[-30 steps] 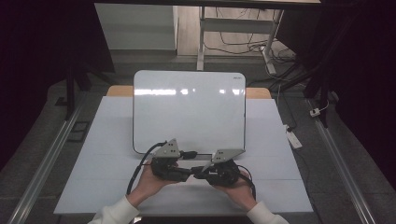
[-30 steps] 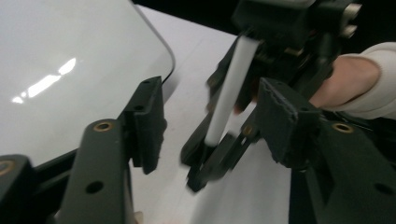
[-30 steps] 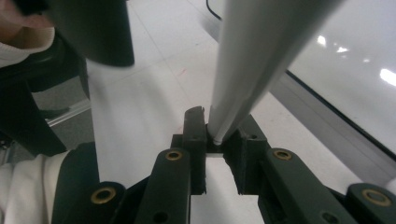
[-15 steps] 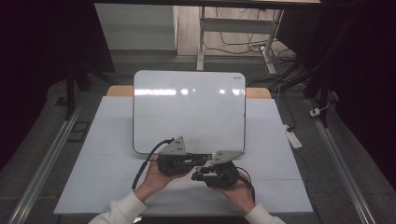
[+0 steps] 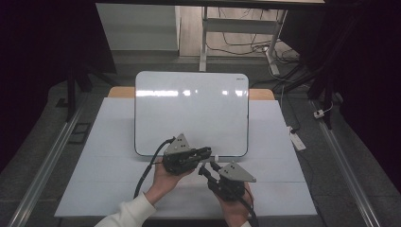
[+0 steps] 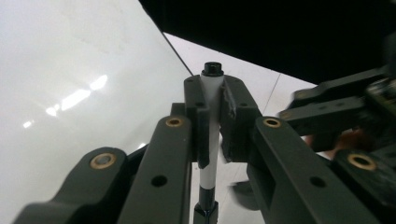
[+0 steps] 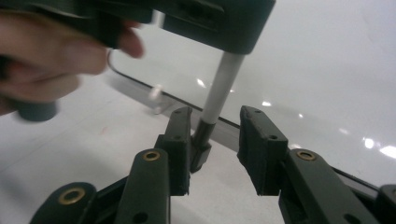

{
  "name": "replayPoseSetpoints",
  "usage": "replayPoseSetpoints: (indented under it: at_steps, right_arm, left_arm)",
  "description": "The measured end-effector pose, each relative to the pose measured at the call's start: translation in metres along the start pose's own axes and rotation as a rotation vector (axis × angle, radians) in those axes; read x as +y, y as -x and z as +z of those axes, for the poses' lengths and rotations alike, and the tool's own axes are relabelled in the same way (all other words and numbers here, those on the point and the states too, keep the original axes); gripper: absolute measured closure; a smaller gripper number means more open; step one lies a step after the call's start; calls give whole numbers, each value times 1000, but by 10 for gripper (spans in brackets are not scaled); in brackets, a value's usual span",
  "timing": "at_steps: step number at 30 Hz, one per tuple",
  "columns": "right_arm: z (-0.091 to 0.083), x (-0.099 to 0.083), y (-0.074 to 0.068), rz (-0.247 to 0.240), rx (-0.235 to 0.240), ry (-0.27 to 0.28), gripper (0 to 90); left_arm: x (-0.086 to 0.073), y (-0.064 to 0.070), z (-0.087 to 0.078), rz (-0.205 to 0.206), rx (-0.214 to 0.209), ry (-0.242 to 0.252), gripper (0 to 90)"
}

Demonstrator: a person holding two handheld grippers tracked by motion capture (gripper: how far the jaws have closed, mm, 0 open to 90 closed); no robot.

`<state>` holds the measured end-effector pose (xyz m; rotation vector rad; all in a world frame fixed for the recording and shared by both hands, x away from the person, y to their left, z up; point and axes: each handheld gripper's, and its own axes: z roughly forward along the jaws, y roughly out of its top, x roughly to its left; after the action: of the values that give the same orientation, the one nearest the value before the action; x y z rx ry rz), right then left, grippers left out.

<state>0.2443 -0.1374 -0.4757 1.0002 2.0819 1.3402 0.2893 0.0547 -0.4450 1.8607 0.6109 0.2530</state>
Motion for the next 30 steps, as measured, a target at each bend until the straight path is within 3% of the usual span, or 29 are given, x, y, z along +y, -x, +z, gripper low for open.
replayPoseSetpoints:
  at_steps: [5, 10, 13, 14, 16, 18, 21, 25, 30]
  right_arm:
    - [9, -4, -2, 20, -26, -3, 747]
    - [6, -3, 8, 65, -36, -2, 808]
    - [4, -1, 9, 40, -33, -5, 809]
    - [4, 0, 9, 37, -27, -5, 810]
    - [2, 3, 11, 26, -27, 1, 810]
    - [-2, 7, 16, 18, -32, 11, 810]
    - [-9, 14, 33, 34, -49, 11, 810]
    - [-12, 22, 61, 68, -92, -5, 809]
    - [4, 30, 95, 115, -130, -70, 809]
  left_arm:
    - [0, 4, 6, 3, 12, 2, 818]
    - [-2, 6, 5, -23, 3, 26, 813]
    - [-3, 7, 4, -40, -14, 39, 794]
    - [-3, 7, 3, -43, -20, 41, 779]
    - [-2, 7, -2, -45, -22, 41, 650]
    - [-3, 5, -13, -47, -17, 48, 535]
    - [-8, -3, -35, -58, 4, 19, 437]
    - [-29, -18, -70, -83, 75, -50, 381]
    - [-67, -35, -115, -152, 169, -112, 345]
